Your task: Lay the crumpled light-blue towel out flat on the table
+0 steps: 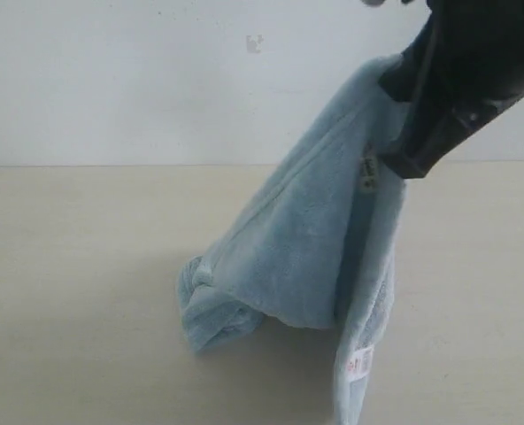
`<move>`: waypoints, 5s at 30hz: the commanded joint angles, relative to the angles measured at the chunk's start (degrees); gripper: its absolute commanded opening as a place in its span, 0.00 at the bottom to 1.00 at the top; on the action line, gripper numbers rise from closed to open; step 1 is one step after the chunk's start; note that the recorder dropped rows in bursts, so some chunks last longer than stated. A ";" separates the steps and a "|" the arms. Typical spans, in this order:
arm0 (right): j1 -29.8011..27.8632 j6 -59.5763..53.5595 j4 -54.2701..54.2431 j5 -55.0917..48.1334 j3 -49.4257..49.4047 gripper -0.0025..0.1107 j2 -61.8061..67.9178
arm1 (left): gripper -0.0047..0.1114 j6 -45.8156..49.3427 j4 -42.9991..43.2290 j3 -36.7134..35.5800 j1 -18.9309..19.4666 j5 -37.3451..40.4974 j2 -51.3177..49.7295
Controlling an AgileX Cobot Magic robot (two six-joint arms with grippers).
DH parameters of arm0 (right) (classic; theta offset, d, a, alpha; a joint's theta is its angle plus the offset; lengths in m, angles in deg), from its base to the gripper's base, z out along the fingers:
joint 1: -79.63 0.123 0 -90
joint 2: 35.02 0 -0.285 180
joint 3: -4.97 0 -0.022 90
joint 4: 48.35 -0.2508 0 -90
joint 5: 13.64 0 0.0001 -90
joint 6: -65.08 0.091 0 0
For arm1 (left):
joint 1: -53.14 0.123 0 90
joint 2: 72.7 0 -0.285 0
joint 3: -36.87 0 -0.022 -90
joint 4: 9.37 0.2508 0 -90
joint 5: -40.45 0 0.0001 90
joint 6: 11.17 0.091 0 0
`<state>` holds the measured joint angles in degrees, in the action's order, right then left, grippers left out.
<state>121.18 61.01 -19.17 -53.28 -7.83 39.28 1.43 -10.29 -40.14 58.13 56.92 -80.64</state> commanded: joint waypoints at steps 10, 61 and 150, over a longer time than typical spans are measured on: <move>-36.56 46.22 18.75 -2.25 -13.52 0.03 18.72 | 0.08 0.32 0.15 -0.21 -0.21 -0.22 0.15; -17.06 -15.61 -48.72 20.16 -19.73 0.51 17.43 | 0.08 0.32 0.15 -0.21 -0.21 -0.22 0.15; -19.32 34.47 13.02 21.37 -15.69 0.02 13.19 | 0.08 -12.60 -23.71 -0.21 -0.21 -12.25 0.15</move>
<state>106.58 89.97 -12.56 -32.71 -23.54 51.35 -2.07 -17.88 -40.14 58.13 52.63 -80.64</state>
